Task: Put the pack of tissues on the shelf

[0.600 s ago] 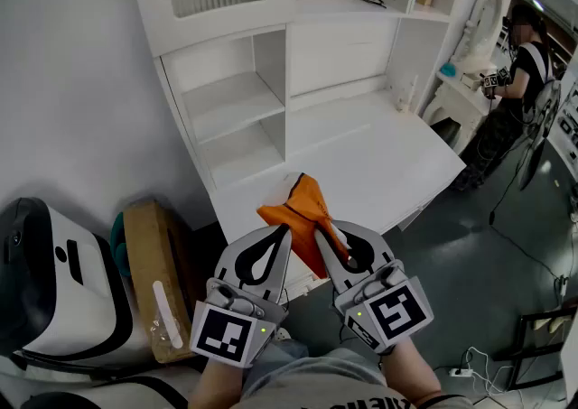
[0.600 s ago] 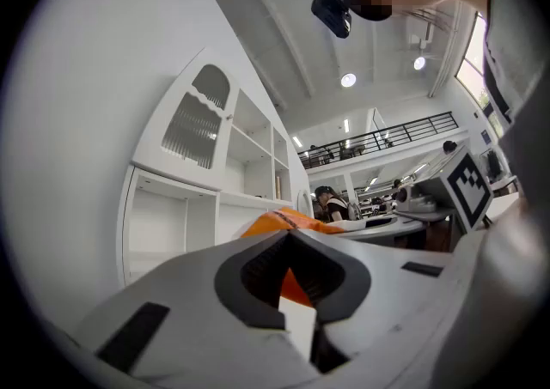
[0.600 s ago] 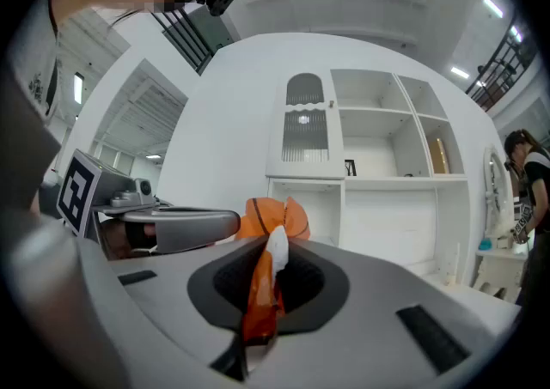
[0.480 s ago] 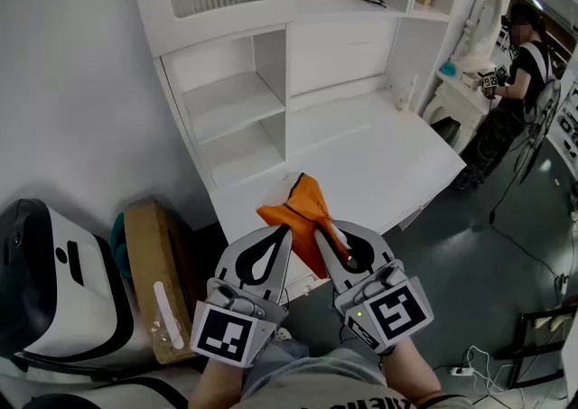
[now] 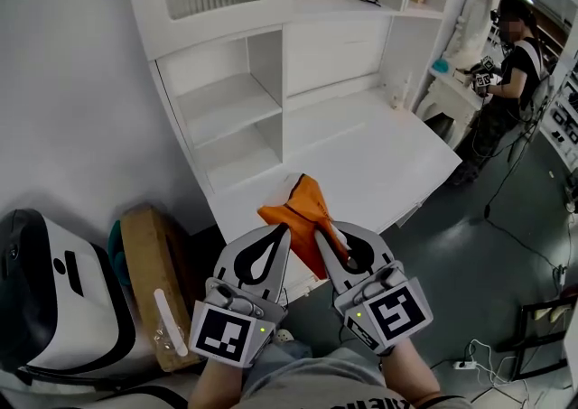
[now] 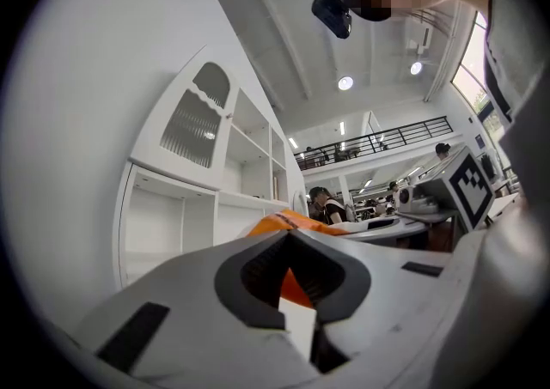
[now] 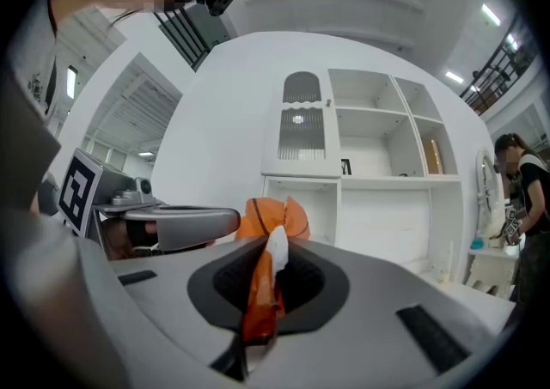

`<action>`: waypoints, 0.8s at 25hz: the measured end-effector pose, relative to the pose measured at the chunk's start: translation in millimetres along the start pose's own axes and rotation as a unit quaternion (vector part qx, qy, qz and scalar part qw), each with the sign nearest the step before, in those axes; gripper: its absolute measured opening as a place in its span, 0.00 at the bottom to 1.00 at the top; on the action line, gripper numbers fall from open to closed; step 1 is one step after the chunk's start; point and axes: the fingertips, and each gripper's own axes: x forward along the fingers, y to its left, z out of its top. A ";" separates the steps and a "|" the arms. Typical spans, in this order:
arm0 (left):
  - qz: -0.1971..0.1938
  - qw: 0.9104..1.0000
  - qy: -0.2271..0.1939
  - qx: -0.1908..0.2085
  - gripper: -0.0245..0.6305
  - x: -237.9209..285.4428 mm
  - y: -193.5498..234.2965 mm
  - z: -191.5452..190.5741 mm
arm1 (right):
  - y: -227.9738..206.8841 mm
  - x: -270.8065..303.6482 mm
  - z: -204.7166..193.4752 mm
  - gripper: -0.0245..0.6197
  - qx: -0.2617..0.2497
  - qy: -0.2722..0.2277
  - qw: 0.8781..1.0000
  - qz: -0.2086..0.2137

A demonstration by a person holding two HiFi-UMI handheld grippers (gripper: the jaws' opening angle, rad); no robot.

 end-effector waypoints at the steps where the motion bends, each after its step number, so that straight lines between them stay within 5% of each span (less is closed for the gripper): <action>1: -0.002 1.000 0.000 0.000 0.08 0.0 1.6 -0.2 | 0.3 1.3 -0.1 0.09 0.000 0.000 1.000 -0.002; 20: -0.032 0.999 -0.002 -0.011 0.08 -8.6 26.8 -10.8 | 17.2 19.5 -10.8 0.10 0.014 0.014 0.999 -0.030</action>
